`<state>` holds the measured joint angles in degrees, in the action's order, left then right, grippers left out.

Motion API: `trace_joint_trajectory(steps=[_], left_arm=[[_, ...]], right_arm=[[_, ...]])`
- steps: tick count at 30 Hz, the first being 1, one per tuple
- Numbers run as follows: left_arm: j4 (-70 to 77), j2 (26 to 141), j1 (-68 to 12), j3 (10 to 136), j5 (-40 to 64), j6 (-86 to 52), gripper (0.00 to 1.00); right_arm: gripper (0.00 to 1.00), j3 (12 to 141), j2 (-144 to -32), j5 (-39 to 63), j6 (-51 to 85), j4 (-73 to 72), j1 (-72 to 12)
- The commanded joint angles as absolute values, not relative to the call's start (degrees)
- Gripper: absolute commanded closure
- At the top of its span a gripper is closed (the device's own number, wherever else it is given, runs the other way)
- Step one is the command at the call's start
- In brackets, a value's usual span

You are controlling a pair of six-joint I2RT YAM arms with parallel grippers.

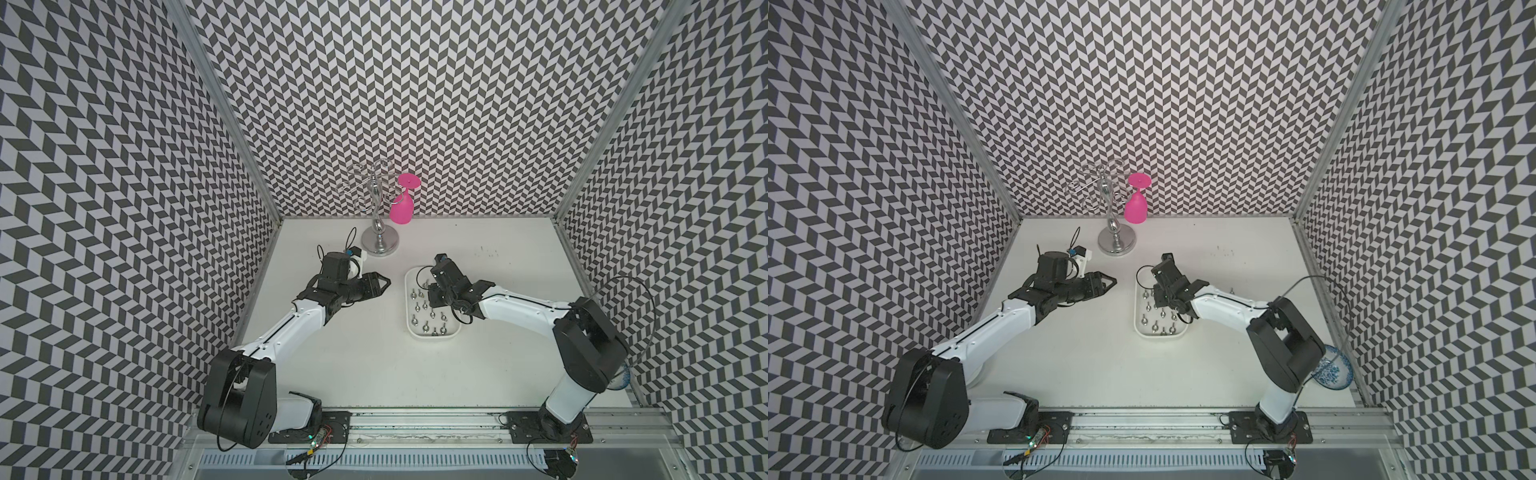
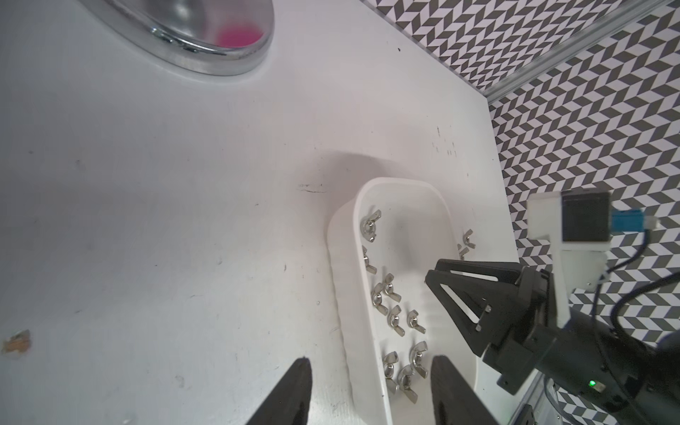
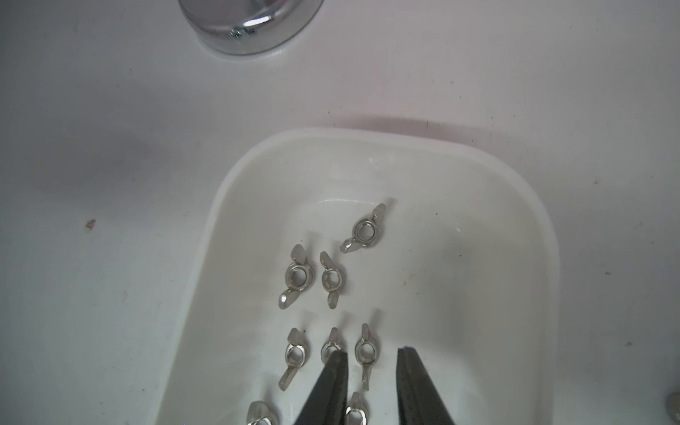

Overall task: Take out the wing nut from the storage box
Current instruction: Pick up the wing nut from the storage box.

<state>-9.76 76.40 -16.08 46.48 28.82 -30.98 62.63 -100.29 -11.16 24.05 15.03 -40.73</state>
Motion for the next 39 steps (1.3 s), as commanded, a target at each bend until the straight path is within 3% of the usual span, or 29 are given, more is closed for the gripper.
trace_joint_trajectory(steps=[1,24,39], left_arm=[[-10.5,74.9,-15.8,45.0,31.0,-29.7,0.44],[-9.3,75.5,-15.5,43.5,32.2,-30.1,0.45],[-8.1,76.0,-15.5,42.9,32.5,-31.2,0.45]], right_arm=[[0.71,65.0,-103.1,-9.1,22.6,13.9,-40.6],[0.72,67.4,-110.8,-8.8,22.3,13.3,-40.5],[0.97,66.9,-111.2,-9.2,22.0,12.3,-40.5]])
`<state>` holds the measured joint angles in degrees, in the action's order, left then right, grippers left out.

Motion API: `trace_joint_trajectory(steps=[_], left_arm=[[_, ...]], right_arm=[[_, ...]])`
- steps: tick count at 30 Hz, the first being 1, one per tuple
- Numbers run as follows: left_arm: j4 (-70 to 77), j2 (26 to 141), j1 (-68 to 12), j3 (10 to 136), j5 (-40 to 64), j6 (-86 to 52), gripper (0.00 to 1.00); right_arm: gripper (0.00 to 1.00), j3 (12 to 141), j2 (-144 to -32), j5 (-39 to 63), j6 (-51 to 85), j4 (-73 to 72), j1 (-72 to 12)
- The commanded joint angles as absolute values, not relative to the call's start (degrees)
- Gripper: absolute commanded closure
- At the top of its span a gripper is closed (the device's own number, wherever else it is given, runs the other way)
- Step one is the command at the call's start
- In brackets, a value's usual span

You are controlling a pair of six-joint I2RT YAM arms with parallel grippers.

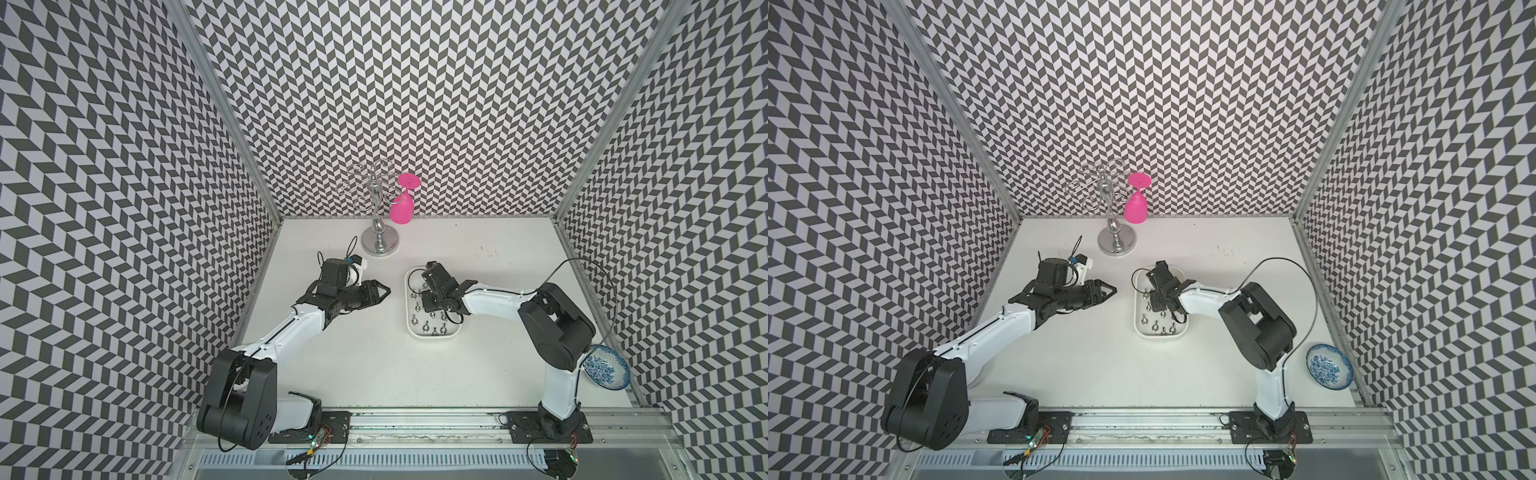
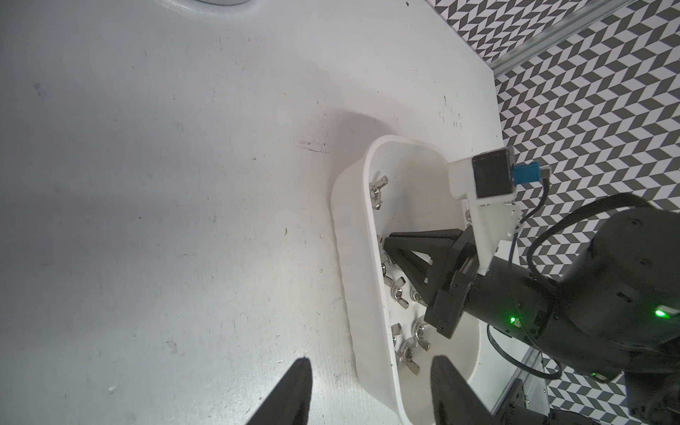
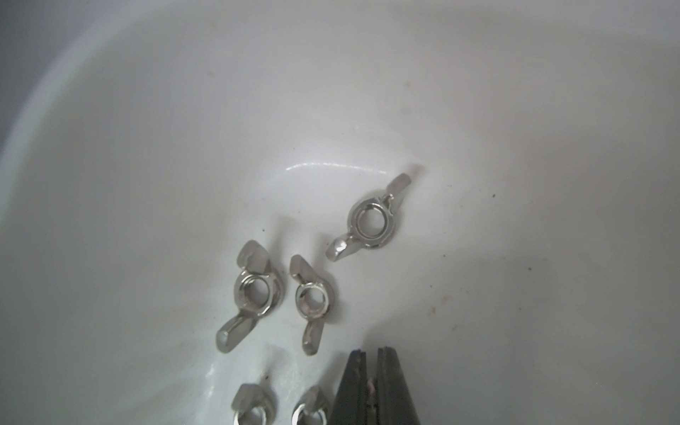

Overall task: Take out the wing nut from the storage box
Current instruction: Pick up the wing nut from the storage box.

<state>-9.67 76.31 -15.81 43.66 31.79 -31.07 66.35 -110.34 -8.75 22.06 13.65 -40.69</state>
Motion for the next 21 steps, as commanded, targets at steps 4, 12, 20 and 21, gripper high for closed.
trace_joint_trajectory(steps=[4,12,20,21], left_arm=[[-6.7,77.0,-16.1,42.6,33.7,-32.8,0.45],[-5.5,77.2,-20.2,44.5,32.3,-34.1,0.45],[-5.6,79.9,-26.8,50.9,30.4,-35.1,0.45],[-5.4,80.5,-28.1,51.9,30.2,-35.4,0.45]], right_arm=[[1.00,66.8,-110.2,-8.9,22.2,12.3,-40.5],[1.00,66.9,-103.7,-11.0,22.4,13.4,-40.5],[1.00,67.7,-97.7,-14.5,19.8,16.0,-36.8],[1.00,67.7,-97.3,-14.1,19.7,16.2,-35.5]])
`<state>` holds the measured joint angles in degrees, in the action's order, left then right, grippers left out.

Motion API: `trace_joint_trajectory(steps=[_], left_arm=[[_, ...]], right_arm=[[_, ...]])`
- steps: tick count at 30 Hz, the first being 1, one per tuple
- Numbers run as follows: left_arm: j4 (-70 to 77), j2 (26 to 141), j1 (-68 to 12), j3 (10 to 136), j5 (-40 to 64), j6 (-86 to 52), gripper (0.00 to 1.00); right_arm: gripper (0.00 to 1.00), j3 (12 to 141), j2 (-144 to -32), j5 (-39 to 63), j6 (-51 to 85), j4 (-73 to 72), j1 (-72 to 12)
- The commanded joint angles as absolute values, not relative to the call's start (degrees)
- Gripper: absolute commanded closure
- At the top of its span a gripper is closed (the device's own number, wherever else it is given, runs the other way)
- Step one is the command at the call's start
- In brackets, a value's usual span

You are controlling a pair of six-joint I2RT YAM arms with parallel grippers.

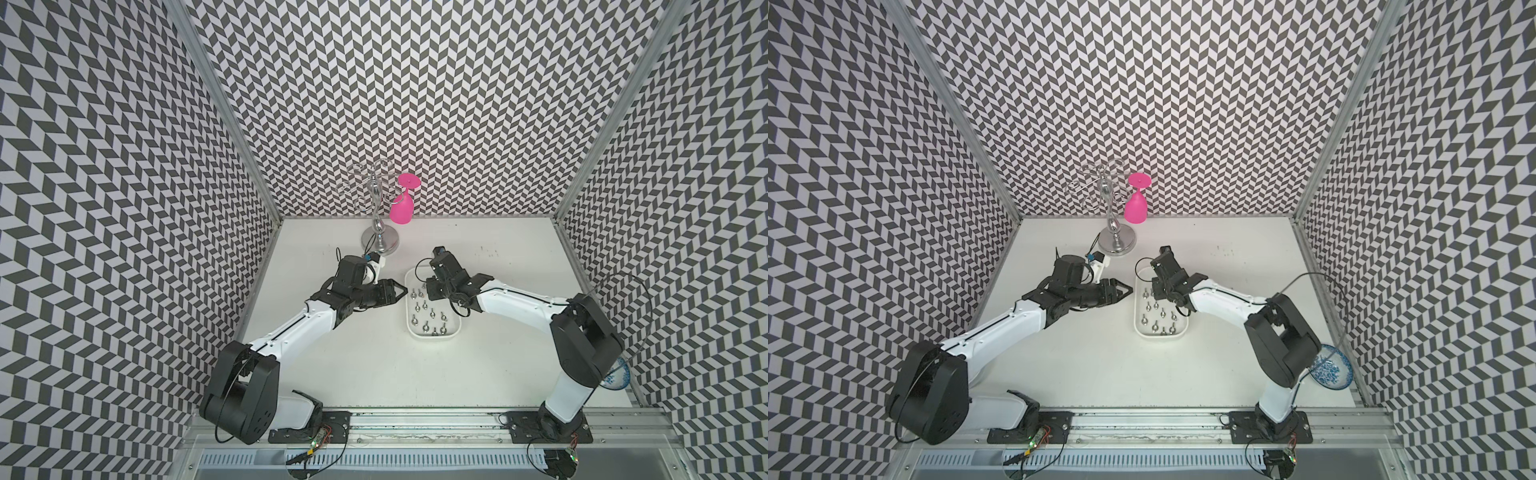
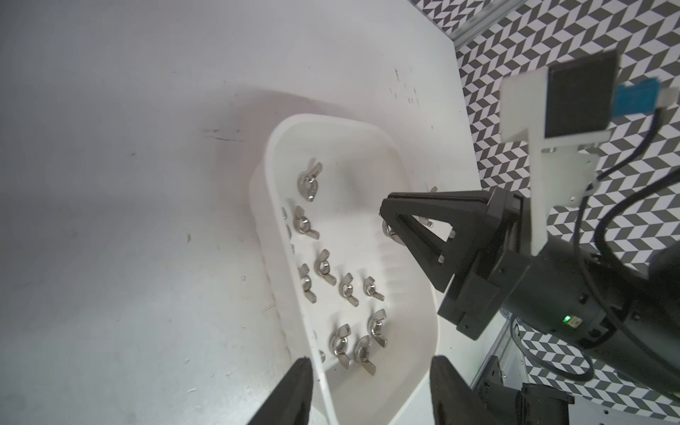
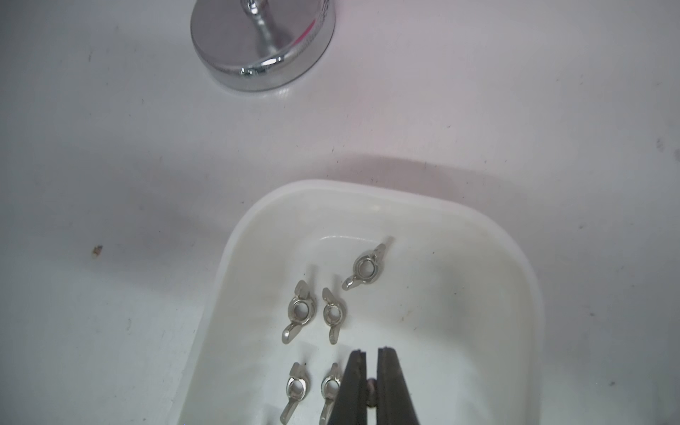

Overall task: Take out the wing nut from the storage box
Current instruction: Pick up the wing nut from the storage box, then place the wing nut at the center of the board.

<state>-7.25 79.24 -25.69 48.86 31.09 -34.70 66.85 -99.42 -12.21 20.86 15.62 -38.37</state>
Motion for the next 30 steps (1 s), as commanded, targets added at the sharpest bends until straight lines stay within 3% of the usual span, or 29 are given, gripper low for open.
trace_joint_trajectory(steps=[1,13,30], left_arm=[[-5.0,81.4,-29.3,53.0,30.1,-35.6,0.45],[-2.8,94.5,-43.5,63.8,27.9,-37.5,0.46],[0.0,99.9,-47.5,65.2,28.6,-38.8,0.46]], right_arm=[[1.00,67.4,-96.9,-13.8,19.6,16.0,-33.9],[1.00,63.3,-99.9,-10.3,23.6,13.9,-17.3],[1.00,57.1,-104.2,-12.1,25.6,10.6,-15.2]])
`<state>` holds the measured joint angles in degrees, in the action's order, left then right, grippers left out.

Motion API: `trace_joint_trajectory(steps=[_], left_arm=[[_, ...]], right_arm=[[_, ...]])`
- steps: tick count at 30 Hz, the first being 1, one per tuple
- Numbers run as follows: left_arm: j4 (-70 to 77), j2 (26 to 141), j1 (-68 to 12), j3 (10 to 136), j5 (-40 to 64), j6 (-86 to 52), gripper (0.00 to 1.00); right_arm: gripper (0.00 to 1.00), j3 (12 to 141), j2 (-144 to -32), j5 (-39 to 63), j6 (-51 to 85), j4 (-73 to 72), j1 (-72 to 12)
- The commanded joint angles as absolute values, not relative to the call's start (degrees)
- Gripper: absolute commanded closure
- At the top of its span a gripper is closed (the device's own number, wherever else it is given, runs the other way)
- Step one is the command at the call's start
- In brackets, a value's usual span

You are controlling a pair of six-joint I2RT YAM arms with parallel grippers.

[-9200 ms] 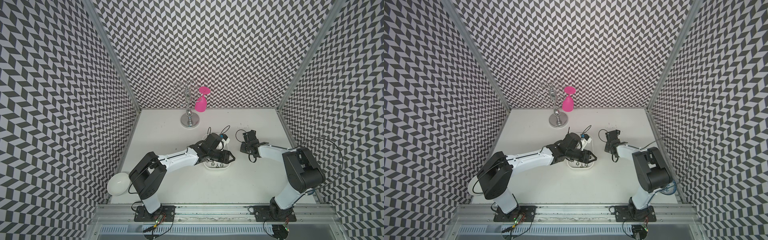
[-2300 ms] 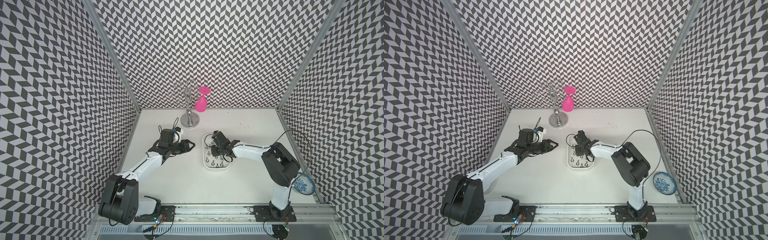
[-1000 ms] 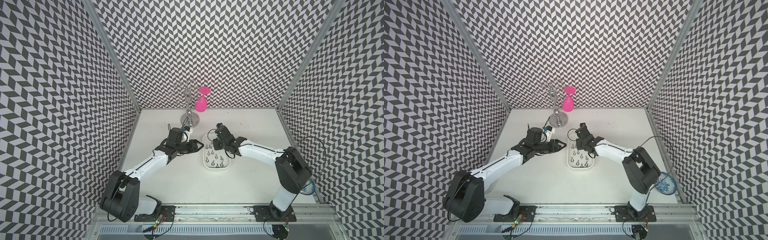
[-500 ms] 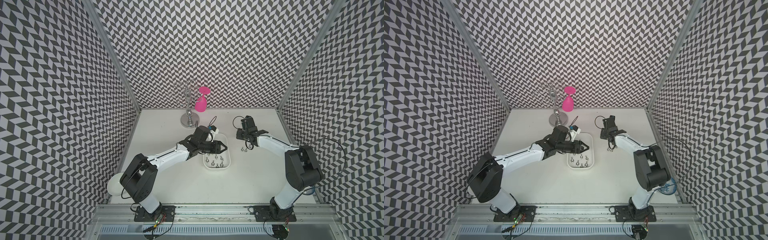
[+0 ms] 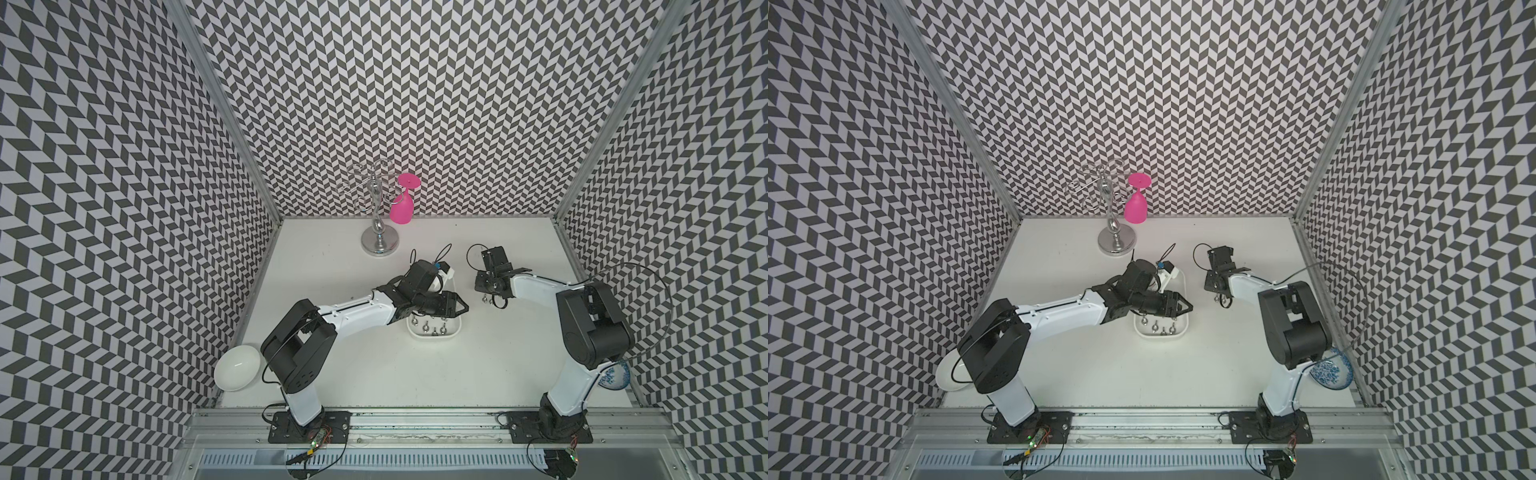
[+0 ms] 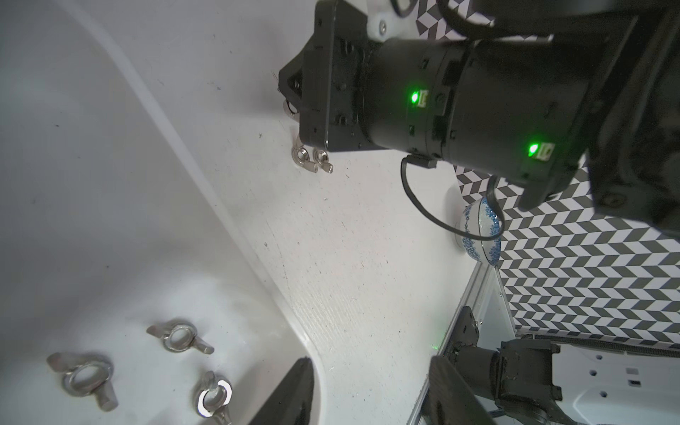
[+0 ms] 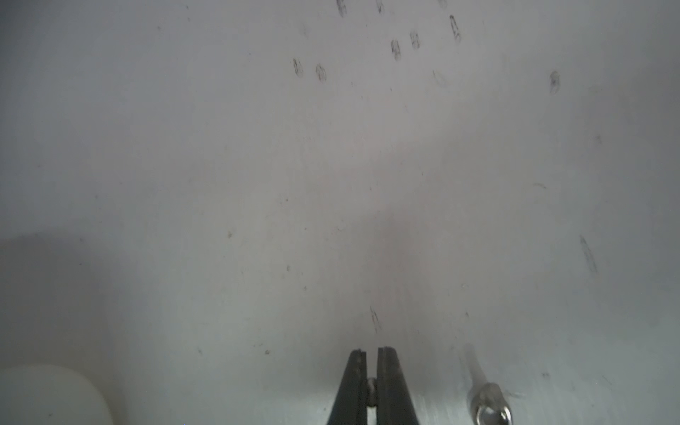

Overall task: Take out the wing nut from the storage box
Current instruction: Place the wing nut at the center of the board.

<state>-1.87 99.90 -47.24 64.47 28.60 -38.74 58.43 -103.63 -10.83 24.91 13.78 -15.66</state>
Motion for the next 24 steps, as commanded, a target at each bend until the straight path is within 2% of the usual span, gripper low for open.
trace_joint_trajectory(steps=[1,12,21,24], left_arm=[[0.0,99.6,-47.5,64.9,28.6,-38.7,0.46],[-0.2,98.8,-47.5,63.8,28.3,-38.1,0.46],[-0.7,97.9,-47.4,63.5,28.3,-37.2,0.46],[-0.7,97.1,-47.4,63.1,26.7,-36.5,0.46]], right_arm=[[1.00,56.7,-104.4,-11.9,25.7,10.3,-14.9],[1.00,56.9,-106.3,-11.3,25.5,9.7,-14.1],[0.79,57.6,-104.5,-10.7,25.1,10.9,-14.1],[0.76,58.7,-103.3,-10.7,24.9,11.9,-14.1]])
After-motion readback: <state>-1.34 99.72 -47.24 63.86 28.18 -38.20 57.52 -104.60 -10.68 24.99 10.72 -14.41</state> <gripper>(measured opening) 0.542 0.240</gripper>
